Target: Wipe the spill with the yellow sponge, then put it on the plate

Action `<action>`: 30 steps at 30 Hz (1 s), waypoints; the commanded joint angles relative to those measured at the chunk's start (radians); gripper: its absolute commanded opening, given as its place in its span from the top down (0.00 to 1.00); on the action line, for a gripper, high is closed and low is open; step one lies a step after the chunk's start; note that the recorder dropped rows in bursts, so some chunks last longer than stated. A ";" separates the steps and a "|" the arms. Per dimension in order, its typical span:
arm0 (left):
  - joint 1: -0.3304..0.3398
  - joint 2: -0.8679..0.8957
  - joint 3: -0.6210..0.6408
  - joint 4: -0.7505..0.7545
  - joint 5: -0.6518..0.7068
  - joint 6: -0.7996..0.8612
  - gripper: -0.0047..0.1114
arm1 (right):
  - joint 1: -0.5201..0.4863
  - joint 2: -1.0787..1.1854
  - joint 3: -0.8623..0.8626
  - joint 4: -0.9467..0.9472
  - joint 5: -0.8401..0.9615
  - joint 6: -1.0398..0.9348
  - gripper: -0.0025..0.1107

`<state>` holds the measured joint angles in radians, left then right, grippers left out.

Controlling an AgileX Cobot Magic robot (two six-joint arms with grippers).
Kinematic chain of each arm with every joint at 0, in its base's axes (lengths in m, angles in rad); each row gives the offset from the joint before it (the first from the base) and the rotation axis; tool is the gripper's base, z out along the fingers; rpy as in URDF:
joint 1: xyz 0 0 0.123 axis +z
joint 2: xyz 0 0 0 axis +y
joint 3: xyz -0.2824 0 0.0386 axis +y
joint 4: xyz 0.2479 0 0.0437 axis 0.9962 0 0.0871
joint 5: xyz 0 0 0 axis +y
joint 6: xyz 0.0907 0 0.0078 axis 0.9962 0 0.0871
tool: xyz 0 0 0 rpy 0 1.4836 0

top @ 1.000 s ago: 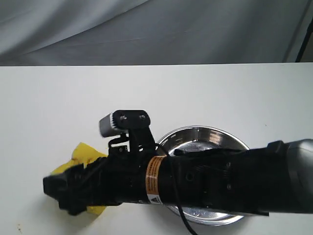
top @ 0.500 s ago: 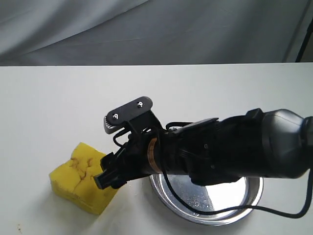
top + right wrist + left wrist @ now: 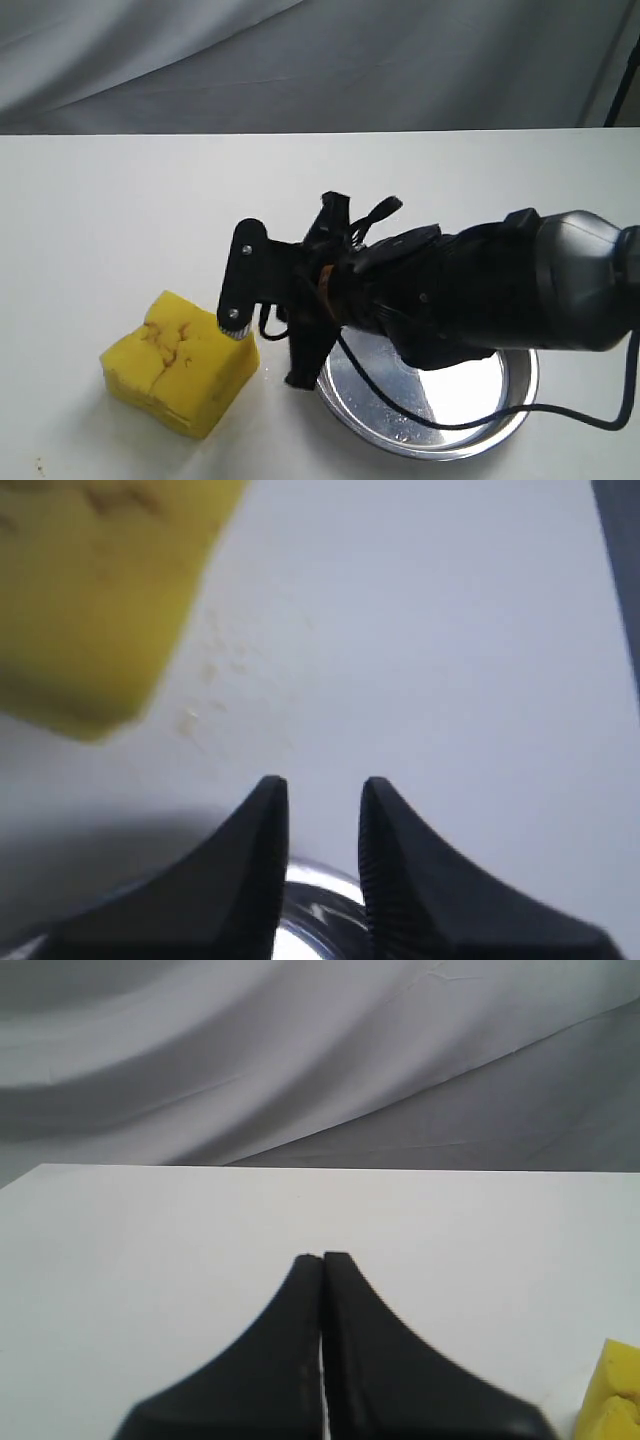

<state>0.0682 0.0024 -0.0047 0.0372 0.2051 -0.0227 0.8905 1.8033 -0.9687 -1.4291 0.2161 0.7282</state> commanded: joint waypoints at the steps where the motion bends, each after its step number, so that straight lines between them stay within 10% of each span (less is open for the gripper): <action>1: 0.002 -0.002 0.005 0.000 -0.003 -0.002 0.96 | -0.044 0.001 -0.049 0.117 0.265 -0.007 0.91; 4: 0.002 -0.002 0.005 0.000 -0.003 -0.002 0.96 | -0.101 0.001 -0.172 0.567 0.355 -0.111 0.98; 12: 0.002 -0.002 0.005 0.000 -0.003 -0.002 0.96 | -0.203 0.001 -0.371 1.903 0.569 -1.130 0.98; 22: 0.002 -0.002 0.005 0.000 -0.003 -0.002 0.96 | -0.199 0.124 -0.371 1.927 0.560 -1.059 0.58; 30: 0.002 -0.002 0.005 0.000 -0.003 -0.002 0.96 | -0.174 0.147 -0.371 1.929 0.489 -1.100 0.54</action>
<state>0.0682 0.0024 -0.0047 0.0372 0.2051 -0.0227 0.6997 1.9508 -1.3367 0.4912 0.7544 -0.3425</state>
